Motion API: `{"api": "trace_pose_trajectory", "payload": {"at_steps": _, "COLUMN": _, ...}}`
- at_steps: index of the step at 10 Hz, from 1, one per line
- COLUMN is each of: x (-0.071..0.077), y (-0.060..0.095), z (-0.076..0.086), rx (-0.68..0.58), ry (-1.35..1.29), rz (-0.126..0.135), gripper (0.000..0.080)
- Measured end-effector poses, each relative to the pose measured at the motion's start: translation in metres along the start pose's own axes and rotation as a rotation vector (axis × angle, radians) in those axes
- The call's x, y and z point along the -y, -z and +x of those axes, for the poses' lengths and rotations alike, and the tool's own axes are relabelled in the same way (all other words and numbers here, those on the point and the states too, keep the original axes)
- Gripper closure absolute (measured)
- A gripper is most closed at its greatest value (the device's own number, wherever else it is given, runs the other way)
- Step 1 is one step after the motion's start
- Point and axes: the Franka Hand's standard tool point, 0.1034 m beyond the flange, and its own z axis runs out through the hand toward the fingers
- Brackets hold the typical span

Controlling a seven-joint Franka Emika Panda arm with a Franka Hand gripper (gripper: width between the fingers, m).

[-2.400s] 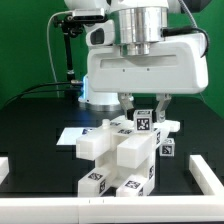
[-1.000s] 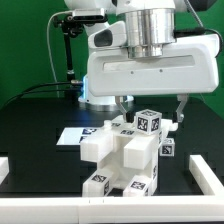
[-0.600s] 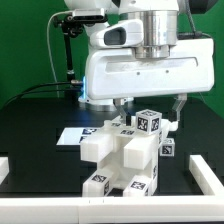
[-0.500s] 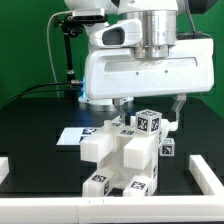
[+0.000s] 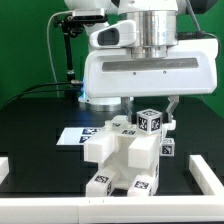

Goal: Assemble chair

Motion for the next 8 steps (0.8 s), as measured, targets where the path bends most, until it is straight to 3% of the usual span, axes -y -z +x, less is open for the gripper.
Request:
{"api": "trace_pose_trajectory", "payload": {"at_steps": 6, "x": 0.0033, "y": -0.0009, "z": -0.0010, "rx": -0.002, "ry": -0.813, "rz": 0.010, "gripper": 0.0402}}
{"api": "trace_pose_trajectory", "payload": {"at_steps": 8, "x": 0.0033, "y": -0.0009, "z": -0.0011, "rx": -0.002, "ry": -0.756, "rz": 0.009, "gripper": 0.0402}}
